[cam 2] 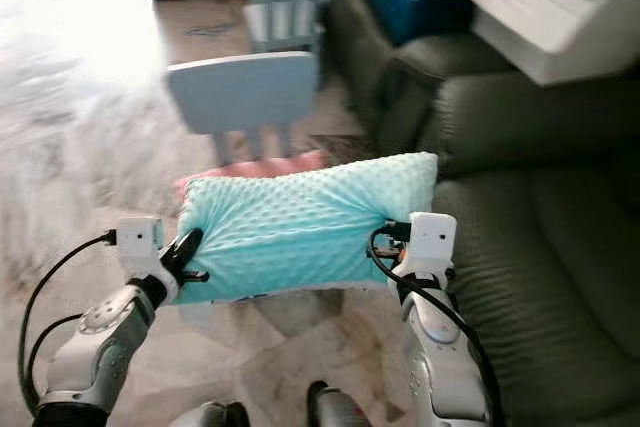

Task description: Move the pillow to the sofa

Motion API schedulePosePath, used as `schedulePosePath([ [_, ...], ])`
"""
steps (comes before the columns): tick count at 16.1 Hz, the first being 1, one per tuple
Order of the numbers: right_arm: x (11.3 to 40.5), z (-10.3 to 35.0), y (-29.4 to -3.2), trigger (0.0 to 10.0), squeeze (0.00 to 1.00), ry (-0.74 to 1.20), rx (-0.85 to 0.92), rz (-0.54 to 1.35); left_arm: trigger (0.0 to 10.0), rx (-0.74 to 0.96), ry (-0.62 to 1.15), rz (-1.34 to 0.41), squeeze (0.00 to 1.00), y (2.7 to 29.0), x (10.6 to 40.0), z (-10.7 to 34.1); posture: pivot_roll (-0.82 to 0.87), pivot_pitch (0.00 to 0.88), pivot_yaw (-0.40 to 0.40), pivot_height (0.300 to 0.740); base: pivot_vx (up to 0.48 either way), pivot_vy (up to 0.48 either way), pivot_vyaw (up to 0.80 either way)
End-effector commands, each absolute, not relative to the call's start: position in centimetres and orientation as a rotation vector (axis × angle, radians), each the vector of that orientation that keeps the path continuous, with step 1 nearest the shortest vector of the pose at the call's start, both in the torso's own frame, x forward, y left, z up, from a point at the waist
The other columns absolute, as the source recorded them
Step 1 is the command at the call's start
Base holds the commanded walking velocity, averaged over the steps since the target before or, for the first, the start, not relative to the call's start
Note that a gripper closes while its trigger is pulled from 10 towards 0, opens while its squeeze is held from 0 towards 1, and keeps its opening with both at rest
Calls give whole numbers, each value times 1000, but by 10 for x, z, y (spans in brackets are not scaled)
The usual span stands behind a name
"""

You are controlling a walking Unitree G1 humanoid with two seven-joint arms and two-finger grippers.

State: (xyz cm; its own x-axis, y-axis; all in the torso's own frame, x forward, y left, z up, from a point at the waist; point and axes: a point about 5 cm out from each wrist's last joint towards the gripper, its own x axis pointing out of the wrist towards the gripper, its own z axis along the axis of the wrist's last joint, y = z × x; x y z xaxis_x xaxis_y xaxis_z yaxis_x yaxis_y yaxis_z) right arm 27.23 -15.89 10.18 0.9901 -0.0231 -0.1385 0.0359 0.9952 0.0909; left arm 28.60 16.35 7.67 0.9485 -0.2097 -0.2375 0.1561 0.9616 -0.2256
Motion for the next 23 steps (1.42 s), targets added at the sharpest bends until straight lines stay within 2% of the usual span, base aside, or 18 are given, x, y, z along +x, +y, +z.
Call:
schedulePosePath([
  [1, 271, 97, -163, 10000, 0, 162, 107, -49, 10000, -191, 264, -174, 0, 168, 285, 74, -122, 179, -42, 740, 0, 0, -769],
  [4, 271, 96, -164, 10000, 0, 170, 114, -59, 10000, -208, 258, -203, 0, 167, 287, 76, -128, 179, -44, 740, 0, 0, -769],
  [8, 273, 98, -166, 10000, 0, 168, 110, -60, 10000, -128, 228, -213, 0, 167, 296, 81, -130, 174, -47, 740, 0, 0, -763],
  [10, 275, 100, -166, 10000, 0, 161, 110, -62, 10000, -203, 211, -207, 0, 168, 299, 85, -131, 170, -46, 740, 0, 0, -763],
  [17, 276, 101, -166, 10000, 0, 153, 116, -65, 10000, -179, 192, -236, 0, 166, 300, 87, -134, 169, -44, 740, 0, -45, -763],
  [19, 276, 101, -166, 10000, 0, 155, 116, -64, 10000, -269, 166, -215, 0, 168, 299, 89, -135, 171, -43, 740, 0, 0, -769],
  [23, 275, 100, -166, 10000, 0, 157, 116, -64, 10000, -255, 169, -226, 0, 168, 300, 89, -135, 173, -41, 740, 0, 0, -763],
])
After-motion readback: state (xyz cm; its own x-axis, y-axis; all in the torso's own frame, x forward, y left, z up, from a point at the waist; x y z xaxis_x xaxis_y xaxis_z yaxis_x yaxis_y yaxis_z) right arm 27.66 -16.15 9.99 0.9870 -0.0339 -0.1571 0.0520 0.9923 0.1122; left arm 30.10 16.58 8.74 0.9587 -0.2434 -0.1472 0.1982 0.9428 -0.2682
